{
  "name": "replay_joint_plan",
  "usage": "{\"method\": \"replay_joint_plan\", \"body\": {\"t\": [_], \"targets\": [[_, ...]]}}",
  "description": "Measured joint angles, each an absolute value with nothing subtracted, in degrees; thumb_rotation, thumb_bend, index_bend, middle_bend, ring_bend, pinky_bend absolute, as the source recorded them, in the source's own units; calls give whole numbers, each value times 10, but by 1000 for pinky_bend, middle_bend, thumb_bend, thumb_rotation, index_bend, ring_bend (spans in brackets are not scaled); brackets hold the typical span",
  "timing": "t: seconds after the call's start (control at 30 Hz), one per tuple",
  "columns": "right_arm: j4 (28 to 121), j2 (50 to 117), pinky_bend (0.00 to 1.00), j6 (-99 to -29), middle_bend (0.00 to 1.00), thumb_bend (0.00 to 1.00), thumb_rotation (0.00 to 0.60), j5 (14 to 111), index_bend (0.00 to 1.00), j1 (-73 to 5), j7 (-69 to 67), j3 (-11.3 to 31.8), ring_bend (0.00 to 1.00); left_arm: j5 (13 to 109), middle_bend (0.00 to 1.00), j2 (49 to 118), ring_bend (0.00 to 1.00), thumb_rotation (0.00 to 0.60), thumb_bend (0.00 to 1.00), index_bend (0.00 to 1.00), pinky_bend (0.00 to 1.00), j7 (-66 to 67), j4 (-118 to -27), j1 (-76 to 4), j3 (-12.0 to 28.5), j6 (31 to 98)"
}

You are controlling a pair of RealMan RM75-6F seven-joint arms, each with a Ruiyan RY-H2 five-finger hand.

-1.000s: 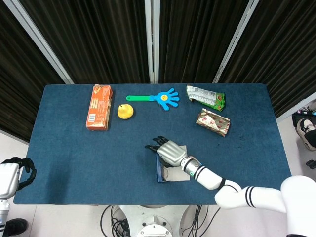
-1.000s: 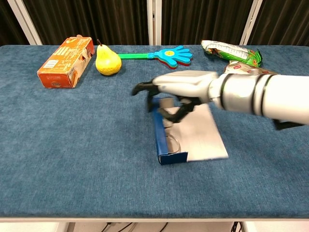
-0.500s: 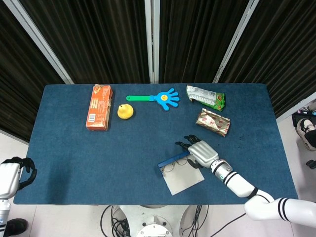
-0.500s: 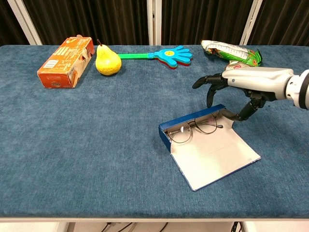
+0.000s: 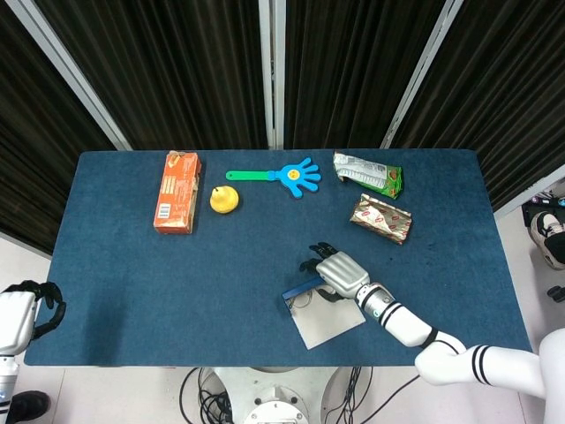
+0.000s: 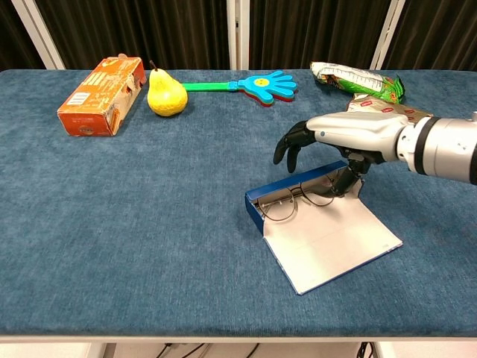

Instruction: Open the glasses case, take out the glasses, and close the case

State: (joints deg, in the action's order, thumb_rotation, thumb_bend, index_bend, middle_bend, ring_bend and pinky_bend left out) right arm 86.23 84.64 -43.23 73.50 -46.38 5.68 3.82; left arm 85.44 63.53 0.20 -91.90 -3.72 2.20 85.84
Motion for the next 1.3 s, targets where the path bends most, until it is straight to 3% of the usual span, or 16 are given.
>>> {"method": "replay_joint_plan", "body": {"t": [0.27, 0.8, 1.3], "targets": [[850, 858, 0, -425, 297, 374, 600, 728, 398, -468, 57, 43, 0, 855, 629, 635, 458, 600, 380, 608, 514, 2, -919, -37, 22, 859], [852, 854, 0, -422, 305, 445, 600, 723, 438, -468, 60, 43, 0, 855, 629, 635, 458, 600, 380, 608, 514, 0, -918, -37, 21, 858], [830, 878, 0, -440, 363, 471, 600, 720, 619, -469, 52, 60, 0, 855, 629, 635, 457, 600, 380, 608, 514, -1, -918, -38, 22, 858]]}}
